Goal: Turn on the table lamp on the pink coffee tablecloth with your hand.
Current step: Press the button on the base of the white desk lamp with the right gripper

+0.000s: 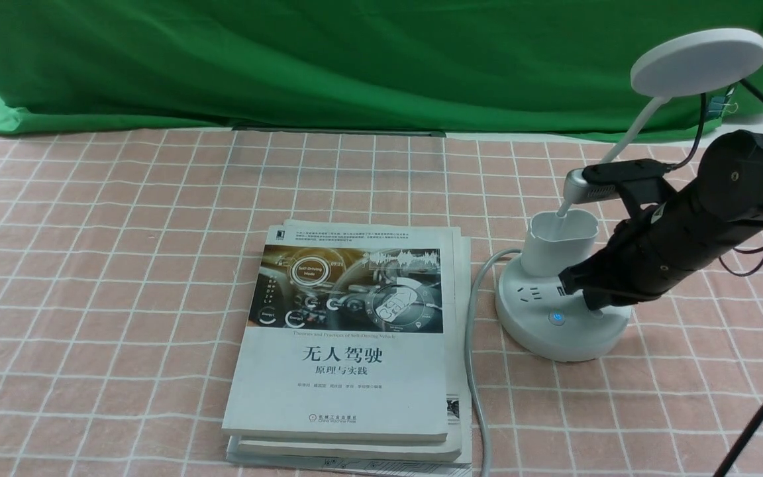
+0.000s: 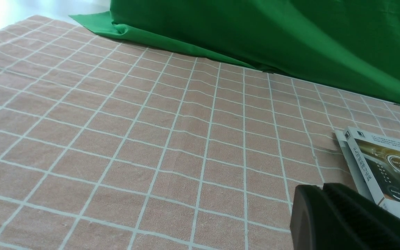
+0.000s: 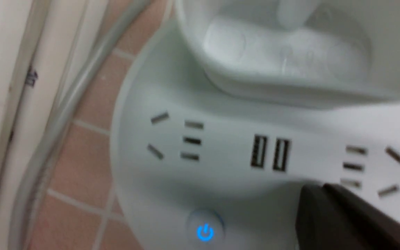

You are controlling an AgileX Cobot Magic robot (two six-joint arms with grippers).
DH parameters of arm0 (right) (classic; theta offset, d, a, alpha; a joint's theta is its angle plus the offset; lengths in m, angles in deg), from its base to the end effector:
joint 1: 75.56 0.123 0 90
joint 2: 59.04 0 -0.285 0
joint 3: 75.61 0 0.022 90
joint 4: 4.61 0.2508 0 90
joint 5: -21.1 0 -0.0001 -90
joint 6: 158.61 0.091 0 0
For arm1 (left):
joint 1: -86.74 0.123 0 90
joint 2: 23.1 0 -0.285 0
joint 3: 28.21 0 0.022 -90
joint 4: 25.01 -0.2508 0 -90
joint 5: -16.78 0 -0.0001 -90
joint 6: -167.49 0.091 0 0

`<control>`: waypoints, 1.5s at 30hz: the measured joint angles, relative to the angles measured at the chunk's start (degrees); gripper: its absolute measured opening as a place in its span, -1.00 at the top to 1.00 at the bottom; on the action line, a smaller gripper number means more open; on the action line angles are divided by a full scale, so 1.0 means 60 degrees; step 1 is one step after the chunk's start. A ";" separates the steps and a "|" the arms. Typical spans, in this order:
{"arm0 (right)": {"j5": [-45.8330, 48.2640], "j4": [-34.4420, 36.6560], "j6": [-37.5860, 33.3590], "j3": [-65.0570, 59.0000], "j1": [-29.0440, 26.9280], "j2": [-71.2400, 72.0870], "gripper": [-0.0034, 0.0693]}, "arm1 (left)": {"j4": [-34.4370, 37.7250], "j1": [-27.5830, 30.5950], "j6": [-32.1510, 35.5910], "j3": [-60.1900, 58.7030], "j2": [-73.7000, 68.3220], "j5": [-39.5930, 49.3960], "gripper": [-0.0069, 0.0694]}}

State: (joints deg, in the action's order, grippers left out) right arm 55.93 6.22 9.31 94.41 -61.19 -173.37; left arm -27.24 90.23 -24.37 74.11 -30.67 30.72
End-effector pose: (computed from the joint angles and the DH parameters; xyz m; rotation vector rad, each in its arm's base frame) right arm 0.3558 0.1013 0.1752 -0.4505 2.7380 0.1997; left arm 0.0553 0.0042 0.1886 -0.2057 1.7193 -0.0717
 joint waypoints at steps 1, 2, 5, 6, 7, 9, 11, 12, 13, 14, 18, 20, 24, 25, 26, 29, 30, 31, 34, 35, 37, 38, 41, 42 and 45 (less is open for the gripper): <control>0.0000 0.0000 0.0000 0.0021 0.0000 -0.0010 0.81 | 0.0000 0.0000 -0.0026 0.0000 0.0000 0.0000 0.77; 0.0000 0.0010 0.0009 0.0040 0.0000 -0.0011 0.81 | 0.0000 0.0000 -0.0026 0.0000 0.0000 0.0000 0.77; 0.0000 0.0020 0.0033 0.0039 0.0000 -0.0003 0.81 | 0.0000 0.0000 -0.0009 0.0000 0.0000 0.0000 0.77; 0.0000 0.0020 0.0033 0.0039 0.0000 0.0008 0.81 | 0.0000 0.0000 -0.0005 0.0000 0.0000 0.0000 0.77; -0.0021 0.0020 0.0022 0.0039 0.0000 0.0027 0.81 | 0.0000 0.0000 -0.0005 0.0000 0.0000 0.0000 0.77; -0.0031 0.0018 0.0022 0.0009 0.0000 0.0116 0.81 | 0.0000 0.0000 -0.0005 0.0000 0.0000 0.0000 0.77; -0.0031 -0.0007 0.0022 -0.0042 0.0000 0.0261 0.81 | 0.0000 0.0000 -0.0005 0.0000 0.0000 0.0000 0.77; -0.0031 -0.0015 0.0022 -0.0051 0.0000 0.0305 0.81 | 0.0000 0.0000 -0.0005 0.0000 0.0000 0.0000 0.77; -0.0011 -0.0027 0.0022 -0.0051 0.0000 0.0561 0.81 | 0.0000 0.0000 -0.0005 0.0000 0.0000 0.0000 0.77; 0.0015 -0.0027 0.0022 -0.0051 0.0000 0.0687 0.81 | 0.0000 0.0000 -0.0005 0.0000 0.0000 0.0000 0.77; 0.0391 -0.0027 0.0006 -0.0051 0.0000 0.1055 0.81 | 0.0000 0.0000 -0.0005 0.0000 0.0000 0.0000 0.77; 0.0469 -0.0027 0.0006 -0.0051 0.0000 0.1022 0.81 | 0.0000 0.0000 -0.0005 0.0000 0.0000 0.0000 0.77; 0.0494 -0.0027 0.0006 -0.0051 0.0000 0.0777 0.81 | 0.0000 0.0000 -0.0005 0.0000 0.0000 0.0000 0.77; 0.0516 -0.0027 0.0015 -0.0051 0.0000 0.0609 0.81 | 0.0000 0.0000 -0.0005 0.0000 0.0000 0.0000 0.77; 0.0548 -0.0027 0.0022 -0.0051 0.0000 0.0450 0.81 | 0.0000 0.0000 -0.0005 0.0000 0.0000 0.0000 0.77; 0.0530 -0.0031 0.0026 -0.0036 0.0000 0.0179 0.81 | 0.0000 0.0000 -0.0005 0.0000 0.0000 0.0000 0.77; 0.0519 -0.0031 0.0026 -0.0036 0.0000 0.0168 0.81 | 0.0000 0.0000 -0.0005 0.0000 0.0000 0.0000 0.77; 0.0519 -0.0031 0.0026 -0.0028 0.0000 0.0168 0.81 | 0.0000 0.0000 -0.0005 0.0000 0.0000 0.0000 0.77; 0.0519 -0.0031 0.0026 -0.0027 0.0000 0.0168 0.81 | 0.0000 0.0000 0.0003 0.0000 0.0000 0.0000 0.77; 0.0538 -0.0031 0.0017 -0.0037 0.0000 0.0228 0.81 | 0.0000 0.0000 0.0003 0.0000 0.0000 0.0000 0.77; 0.0571 -0.0038 0.0017 -0.0045 0.0000 0.0423 0.81 | 0.0000 0.0000 0.0003 0.0000 0.0000 0.0000 0.77; 0.0604 -0.0038 0.0017 -0.0047 0.0000 0.0580 0.81 | 0.0000 0.0000 0.0003 0.0000 0.0000 0.0000 0.77; 0.0798 -0.0038 0.0017 -0.0047 0.0000 0.1200 0.81 | 0.0000 0.0000 0.0003 0.0000 0.0000 0.0000 0.77; 0.0847 -0.0038 0.0017 -0.0047 0.0000 0.1248 0.81 | 0.0000 0.0000 0.0003 0.0000 0.0000 0.0000 0.77; 0.1109 -0.0038 0.0028 -0.0199 0.0000 0.1880 0.81 | 0.0000 0.0000 0.0003 0.0000 0.0000 0.0000 0.77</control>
State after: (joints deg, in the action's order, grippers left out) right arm 62.58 5.99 9.48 93.22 -61.19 -162.09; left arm -27.24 90.23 -24.35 74.11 -30.67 30.72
